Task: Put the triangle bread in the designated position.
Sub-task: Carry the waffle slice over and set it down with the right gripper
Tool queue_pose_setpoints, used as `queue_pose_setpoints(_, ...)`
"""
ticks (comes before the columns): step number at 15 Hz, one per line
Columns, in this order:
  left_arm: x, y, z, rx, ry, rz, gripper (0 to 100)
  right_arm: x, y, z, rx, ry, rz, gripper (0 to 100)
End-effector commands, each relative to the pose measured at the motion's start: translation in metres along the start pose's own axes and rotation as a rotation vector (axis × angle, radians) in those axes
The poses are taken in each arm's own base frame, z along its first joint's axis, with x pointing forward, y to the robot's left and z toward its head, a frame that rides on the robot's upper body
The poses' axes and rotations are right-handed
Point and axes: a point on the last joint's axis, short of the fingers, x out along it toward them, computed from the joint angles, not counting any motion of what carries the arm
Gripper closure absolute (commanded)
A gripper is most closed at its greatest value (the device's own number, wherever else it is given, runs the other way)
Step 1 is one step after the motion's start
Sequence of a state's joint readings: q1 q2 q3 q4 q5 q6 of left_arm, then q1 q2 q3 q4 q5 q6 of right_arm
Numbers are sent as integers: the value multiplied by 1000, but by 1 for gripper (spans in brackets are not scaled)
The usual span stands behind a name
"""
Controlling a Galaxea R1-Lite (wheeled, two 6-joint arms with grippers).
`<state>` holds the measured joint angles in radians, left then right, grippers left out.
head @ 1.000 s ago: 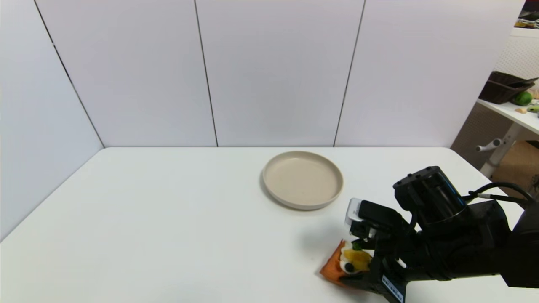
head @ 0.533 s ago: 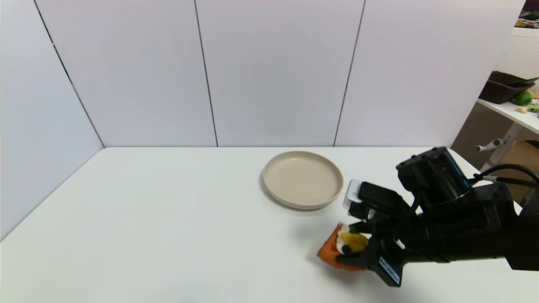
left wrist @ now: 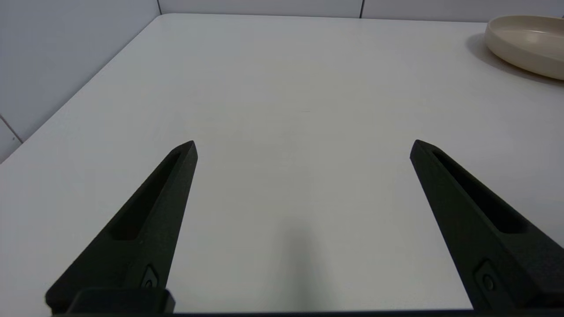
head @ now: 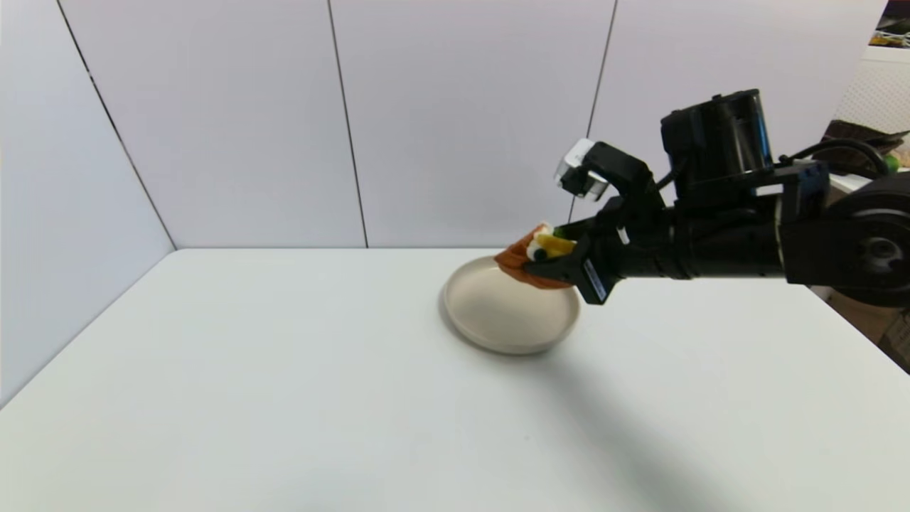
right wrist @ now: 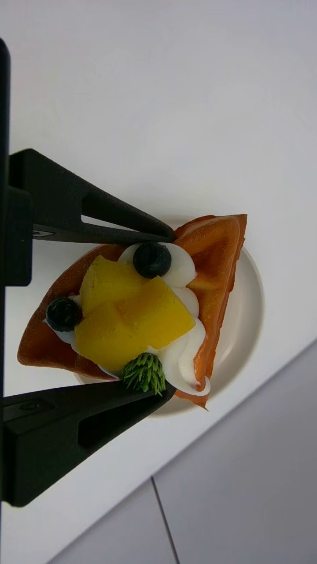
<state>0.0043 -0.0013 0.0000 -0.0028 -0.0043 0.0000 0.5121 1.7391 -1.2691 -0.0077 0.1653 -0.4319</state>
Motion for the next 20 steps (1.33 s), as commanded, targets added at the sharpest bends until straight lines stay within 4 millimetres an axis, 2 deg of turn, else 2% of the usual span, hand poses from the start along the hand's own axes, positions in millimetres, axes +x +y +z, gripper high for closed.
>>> queue_pose_setpoints(1,0,0,0,0,-2,0,0,89,-32,-9,-6,-50,-66,100)
queue_pose_setpoints(2,0,0,0,0,-2,0,0,112,-39,-16,-14,-61,-83,100)
queue_pose_setpoints(4,0,0,0,0,-2,0,0,147,-53,-26,-29,-95,-122,100)
queue_pose_setpoints(7,0,0,0,0,-2,0,0,185,-72,-39,-57,-161,-184,100)
queue_pose_setpoints(10,0,0,0,0,-2,0,0,200,-80,-51,-63,-170,-206,100)
queue_pose_setpoints(15,0,0,0,0,-2,0,0,203,-87,-60,-57,-157,-214,100)
queue_pose_setpoints(16,0,0,0,0,-2,0,0,203,-86,-61,-55,-154,-211,0)
queue_pose_setpoints(20,0,0,0,0,-2,0,0,201,-87,-58,-55,-156,-209,0)
